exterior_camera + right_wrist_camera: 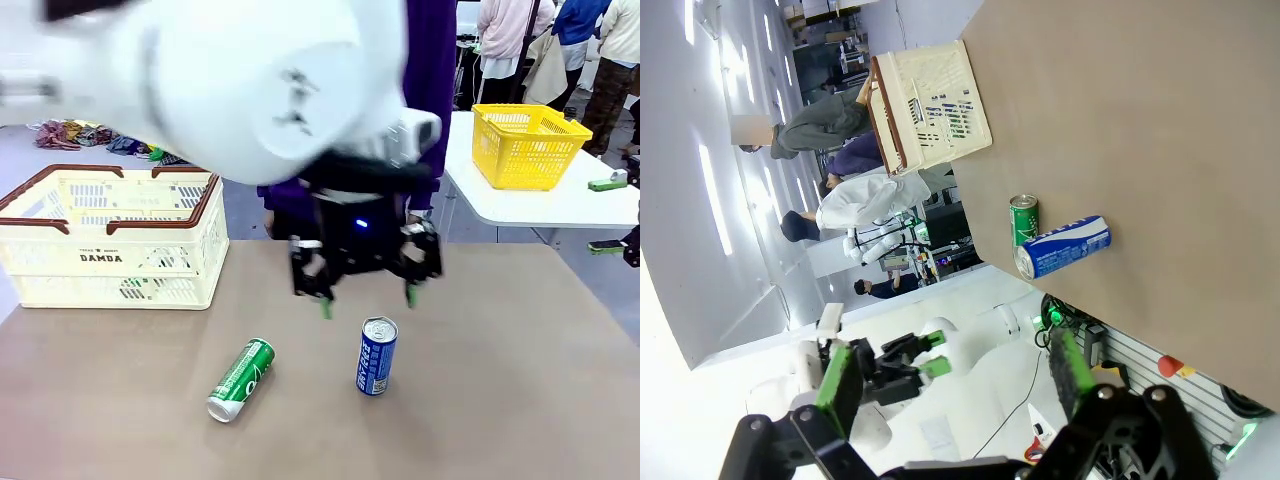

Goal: Place the drinks into the Shopping basket.
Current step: Pick up one drink and place it into the Shopping basket.

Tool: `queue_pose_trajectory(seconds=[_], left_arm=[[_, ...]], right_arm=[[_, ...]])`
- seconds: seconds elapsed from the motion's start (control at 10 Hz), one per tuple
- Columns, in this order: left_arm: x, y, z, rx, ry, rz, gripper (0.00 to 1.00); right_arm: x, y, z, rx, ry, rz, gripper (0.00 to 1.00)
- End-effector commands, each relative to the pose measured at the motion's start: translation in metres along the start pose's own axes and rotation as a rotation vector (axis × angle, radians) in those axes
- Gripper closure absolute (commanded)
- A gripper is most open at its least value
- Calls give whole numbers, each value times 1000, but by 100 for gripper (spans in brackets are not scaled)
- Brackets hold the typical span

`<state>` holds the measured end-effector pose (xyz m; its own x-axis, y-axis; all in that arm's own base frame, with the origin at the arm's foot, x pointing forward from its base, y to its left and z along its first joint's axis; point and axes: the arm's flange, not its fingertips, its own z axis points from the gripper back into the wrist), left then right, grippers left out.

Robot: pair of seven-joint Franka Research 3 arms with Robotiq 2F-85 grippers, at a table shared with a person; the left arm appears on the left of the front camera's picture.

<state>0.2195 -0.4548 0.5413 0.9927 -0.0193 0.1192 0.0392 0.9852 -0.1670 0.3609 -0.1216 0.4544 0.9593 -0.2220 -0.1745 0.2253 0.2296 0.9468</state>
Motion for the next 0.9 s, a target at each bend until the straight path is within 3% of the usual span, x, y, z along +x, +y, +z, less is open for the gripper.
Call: queue_pose_trajectory(seconds=[0.0,0.8], left_arm=[[31,-32,-34,51,26,-30,0],[60,-40,-146,96,32,-61,0]], right_arm=[[0,2,1,16,2,11,0],[0,2,1,16,2,11,0]])
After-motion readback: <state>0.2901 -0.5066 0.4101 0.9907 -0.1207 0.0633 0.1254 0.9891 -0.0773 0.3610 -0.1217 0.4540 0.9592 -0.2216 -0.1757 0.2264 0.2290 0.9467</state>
